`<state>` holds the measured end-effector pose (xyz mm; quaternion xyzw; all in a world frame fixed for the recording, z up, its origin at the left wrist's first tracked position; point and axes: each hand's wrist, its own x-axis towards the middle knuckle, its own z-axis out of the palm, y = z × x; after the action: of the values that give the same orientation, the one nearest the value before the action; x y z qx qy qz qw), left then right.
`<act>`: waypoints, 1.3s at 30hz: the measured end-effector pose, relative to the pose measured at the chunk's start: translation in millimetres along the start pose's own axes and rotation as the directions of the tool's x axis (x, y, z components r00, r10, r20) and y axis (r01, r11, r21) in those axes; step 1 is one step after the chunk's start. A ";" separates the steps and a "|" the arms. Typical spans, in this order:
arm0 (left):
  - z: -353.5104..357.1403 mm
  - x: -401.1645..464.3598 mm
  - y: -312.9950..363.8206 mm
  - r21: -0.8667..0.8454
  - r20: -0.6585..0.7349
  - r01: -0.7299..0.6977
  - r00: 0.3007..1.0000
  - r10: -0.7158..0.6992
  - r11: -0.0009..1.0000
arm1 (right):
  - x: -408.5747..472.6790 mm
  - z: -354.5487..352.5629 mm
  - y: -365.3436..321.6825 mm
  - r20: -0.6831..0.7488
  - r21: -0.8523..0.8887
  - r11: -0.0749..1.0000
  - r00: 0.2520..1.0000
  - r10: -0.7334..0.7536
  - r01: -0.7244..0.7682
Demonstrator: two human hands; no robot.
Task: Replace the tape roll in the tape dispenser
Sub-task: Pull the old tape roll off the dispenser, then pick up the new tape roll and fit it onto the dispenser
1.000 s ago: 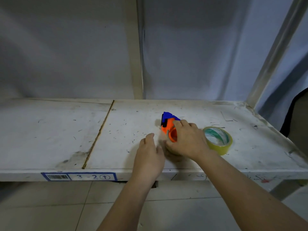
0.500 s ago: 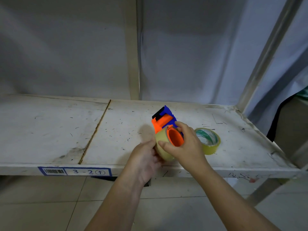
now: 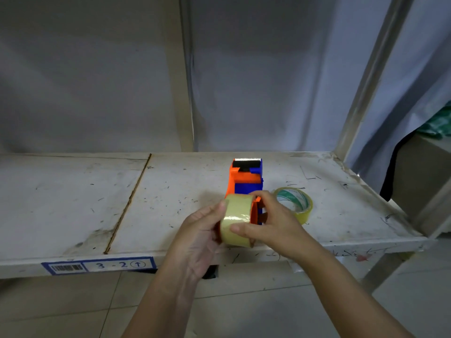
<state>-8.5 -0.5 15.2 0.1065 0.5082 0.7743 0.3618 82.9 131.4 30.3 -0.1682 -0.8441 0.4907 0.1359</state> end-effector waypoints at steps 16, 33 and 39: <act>-5.5 8.7 13.5 0.305 -0.519 -0.037 0.832 0.199 0.952 | -4.9 10.5 -0.7 0.084 -0.366 0.801 0.874 -0.478 0.473; -14.3 2.6 20.4 -0.026 -0.656 -0.021 0.755 -0.001 0.999 | 57.4 26.0 19.9 -0.279 -0.535 0.824 0.960 0.036 -0.186; -10.6 -2.0 22.3 0.039 -0.680 -0.042 0.731 0.057 0.998 | 84.5 31.6 28.9 -0.246 -0.659 0.722 0.967 0.061 -0.213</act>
<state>-22.8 -14.3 30.0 -0.1670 0.6105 0.7634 0.1288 -1.8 155.2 -4.8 -0.3184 -0.9310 0.1364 0.1152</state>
